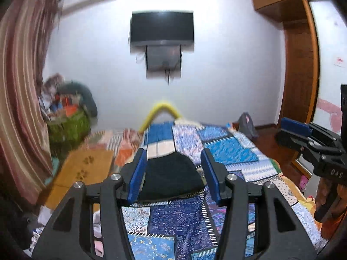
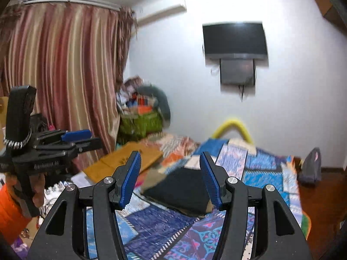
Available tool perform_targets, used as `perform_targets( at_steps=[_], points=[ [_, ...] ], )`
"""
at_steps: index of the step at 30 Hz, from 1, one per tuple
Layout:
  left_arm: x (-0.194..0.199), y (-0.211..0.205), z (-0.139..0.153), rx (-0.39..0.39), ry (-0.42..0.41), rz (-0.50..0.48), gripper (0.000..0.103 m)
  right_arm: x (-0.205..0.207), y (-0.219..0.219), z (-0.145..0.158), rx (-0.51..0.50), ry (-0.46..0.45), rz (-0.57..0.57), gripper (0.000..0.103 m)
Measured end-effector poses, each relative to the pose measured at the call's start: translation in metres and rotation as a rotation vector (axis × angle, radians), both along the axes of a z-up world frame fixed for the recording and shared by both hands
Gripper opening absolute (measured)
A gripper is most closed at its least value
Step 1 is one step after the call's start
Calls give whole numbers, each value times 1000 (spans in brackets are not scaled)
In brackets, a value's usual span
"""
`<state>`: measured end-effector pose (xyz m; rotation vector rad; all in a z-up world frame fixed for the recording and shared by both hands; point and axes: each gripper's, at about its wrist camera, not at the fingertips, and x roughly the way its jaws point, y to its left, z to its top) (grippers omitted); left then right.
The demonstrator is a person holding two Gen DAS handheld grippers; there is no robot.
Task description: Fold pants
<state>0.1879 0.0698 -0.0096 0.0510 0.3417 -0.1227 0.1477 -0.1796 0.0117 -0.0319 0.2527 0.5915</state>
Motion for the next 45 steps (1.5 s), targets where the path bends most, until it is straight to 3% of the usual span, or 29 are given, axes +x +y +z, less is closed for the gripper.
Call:
perform_targets(
  at_steps=[6,8,14,19,45],
  points=[
    [-76,-18,8,-3,-128,30,65,-61,-6,12,40,-101,-15,53],
    [-92,-20,8,-20,-154,41,73,-69,-6,8,44,-105,-9,53],
    [-124,-22,0,-50,-205,51,95,-87,-9,-2,77,-123,-23,84],
    [-133,-22,-3,-59,-202,55,100,-94,-5,-2,77,-137,-64,102],
    [-133,-13,-16,-76,-184,52,102,-103,-7,-18,72,-91,-86,102]
  ],
)
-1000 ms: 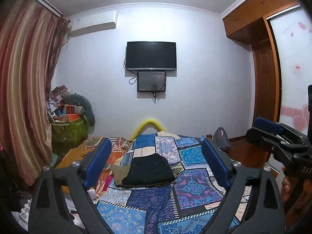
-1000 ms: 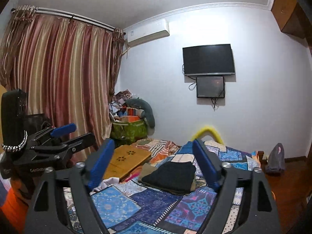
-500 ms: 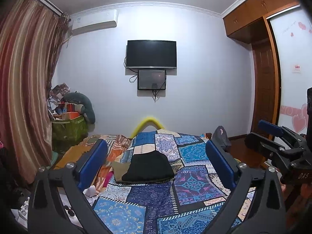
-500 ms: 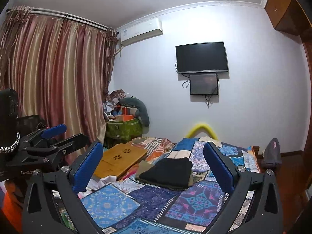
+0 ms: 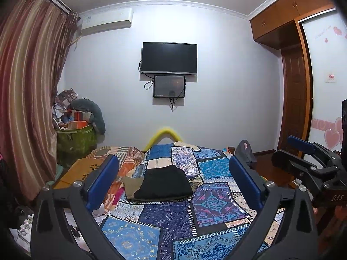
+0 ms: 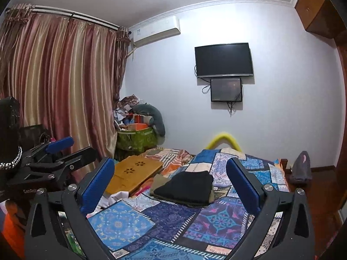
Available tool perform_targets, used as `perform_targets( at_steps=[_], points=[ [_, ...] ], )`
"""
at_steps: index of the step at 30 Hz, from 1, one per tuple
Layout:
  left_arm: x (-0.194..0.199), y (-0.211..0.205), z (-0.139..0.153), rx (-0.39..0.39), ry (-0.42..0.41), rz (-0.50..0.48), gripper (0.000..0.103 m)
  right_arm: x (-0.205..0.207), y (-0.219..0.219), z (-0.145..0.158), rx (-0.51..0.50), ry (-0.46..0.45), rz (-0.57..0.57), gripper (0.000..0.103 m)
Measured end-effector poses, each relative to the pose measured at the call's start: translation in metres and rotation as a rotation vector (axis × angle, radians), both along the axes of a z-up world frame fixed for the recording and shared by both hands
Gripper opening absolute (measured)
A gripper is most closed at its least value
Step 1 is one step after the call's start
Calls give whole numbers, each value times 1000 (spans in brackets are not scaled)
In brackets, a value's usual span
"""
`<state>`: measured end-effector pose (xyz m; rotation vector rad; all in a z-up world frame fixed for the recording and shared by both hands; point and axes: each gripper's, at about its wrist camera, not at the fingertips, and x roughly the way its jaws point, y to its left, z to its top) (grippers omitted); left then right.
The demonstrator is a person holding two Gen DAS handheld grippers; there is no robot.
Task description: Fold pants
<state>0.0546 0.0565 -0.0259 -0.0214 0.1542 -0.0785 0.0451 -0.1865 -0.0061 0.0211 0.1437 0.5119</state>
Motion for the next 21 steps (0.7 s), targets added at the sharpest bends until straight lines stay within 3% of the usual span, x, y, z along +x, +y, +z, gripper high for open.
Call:
perform_targets(
  at_steps=[21],
  points=[
    [3,-8,-8,15,3,-3,103,1,-6,2,2,13,-17,103]
  ],
)
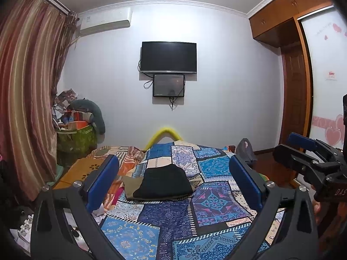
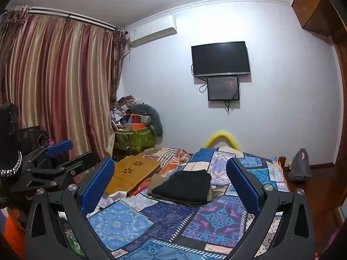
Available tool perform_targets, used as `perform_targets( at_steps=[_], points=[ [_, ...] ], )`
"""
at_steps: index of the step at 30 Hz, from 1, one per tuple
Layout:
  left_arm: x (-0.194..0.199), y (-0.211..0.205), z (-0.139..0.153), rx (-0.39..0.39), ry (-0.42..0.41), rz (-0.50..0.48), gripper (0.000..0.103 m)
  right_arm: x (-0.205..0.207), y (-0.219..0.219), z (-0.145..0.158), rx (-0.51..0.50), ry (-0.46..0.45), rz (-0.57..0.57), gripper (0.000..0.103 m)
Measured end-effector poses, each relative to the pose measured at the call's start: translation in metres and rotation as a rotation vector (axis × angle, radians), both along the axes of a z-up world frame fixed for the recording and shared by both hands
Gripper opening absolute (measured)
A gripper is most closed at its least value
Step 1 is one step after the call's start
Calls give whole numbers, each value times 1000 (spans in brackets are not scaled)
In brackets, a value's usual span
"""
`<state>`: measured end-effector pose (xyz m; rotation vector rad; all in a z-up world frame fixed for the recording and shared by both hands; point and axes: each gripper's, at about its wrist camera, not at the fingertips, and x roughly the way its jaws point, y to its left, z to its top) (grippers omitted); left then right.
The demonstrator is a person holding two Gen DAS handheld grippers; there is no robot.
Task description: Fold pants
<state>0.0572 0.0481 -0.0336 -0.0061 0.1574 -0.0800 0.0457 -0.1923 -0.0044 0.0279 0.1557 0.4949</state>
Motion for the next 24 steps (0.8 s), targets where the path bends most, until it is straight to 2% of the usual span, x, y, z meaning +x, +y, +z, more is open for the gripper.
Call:
perform_targets(
  at_steps=[24],
  points=[
    [3,-2,3,6,2,-12,103,-1,-1,0,4,2,-5,103]
  ],
)
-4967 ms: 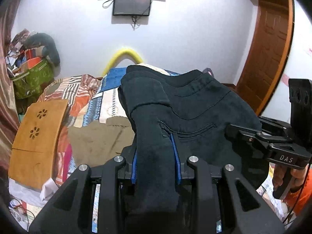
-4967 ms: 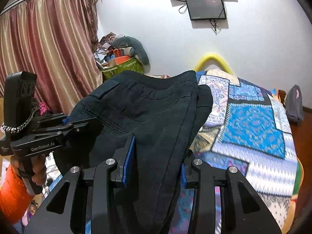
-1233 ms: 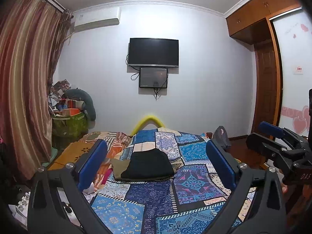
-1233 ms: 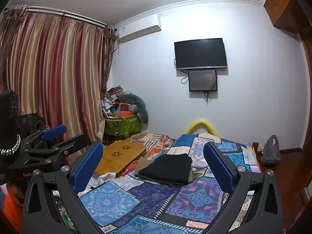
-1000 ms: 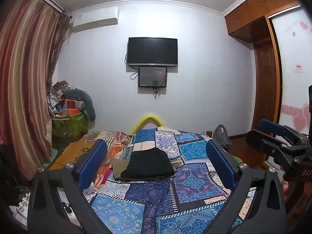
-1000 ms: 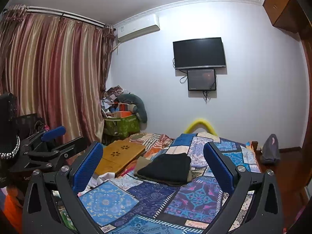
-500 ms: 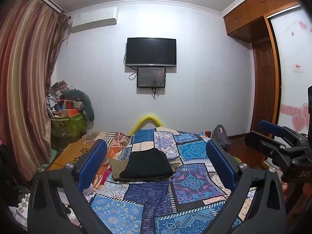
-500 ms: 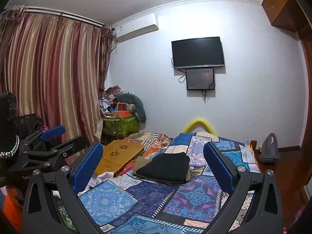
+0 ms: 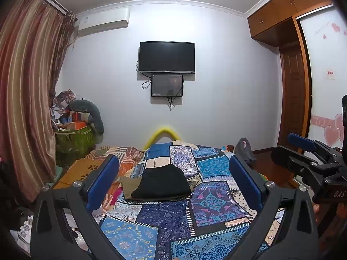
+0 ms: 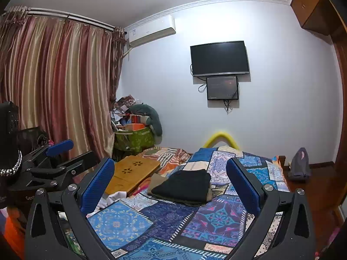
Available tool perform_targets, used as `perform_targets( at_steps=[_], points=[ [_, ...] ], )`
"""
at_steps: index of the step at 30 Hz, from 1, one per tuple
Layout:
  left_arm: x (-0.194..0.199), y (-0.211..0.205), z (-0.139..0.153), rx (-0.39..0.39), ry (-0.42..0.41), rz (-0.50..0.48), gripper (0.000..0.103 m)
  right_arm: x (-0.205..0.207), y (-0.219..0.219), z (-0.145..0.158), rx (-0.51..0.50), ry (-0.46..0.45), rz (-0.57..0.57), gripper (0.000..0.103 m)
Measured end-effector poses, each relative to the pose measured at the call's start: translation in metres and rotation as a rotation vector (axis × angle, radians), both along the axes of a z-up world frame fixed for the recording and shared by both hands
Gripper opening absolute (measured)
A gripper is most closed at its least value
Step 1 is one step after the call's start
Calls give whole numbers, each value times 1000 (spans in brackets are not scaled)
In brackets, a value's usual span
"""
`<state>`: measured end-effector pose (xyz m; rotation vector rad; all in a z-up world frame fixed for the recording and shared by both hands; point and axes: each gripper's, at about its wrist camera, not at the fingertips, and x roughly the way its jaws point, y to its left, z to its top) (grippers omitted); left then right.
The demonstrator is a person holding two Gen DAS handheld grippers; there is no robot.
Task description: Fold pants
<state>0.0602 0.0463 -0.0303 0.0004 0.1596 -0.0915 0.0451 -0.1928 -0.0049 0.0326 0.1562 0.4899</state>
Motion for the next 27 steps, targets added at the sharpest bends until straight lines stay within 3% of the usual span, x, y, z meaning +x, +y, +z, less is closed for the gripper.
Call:
perform_targets(
  at_steps=[27],
  points=[
    [4,-4,-4,-6,5,-8,103,4,0,-3,7,20,-16,103]
  ],
)
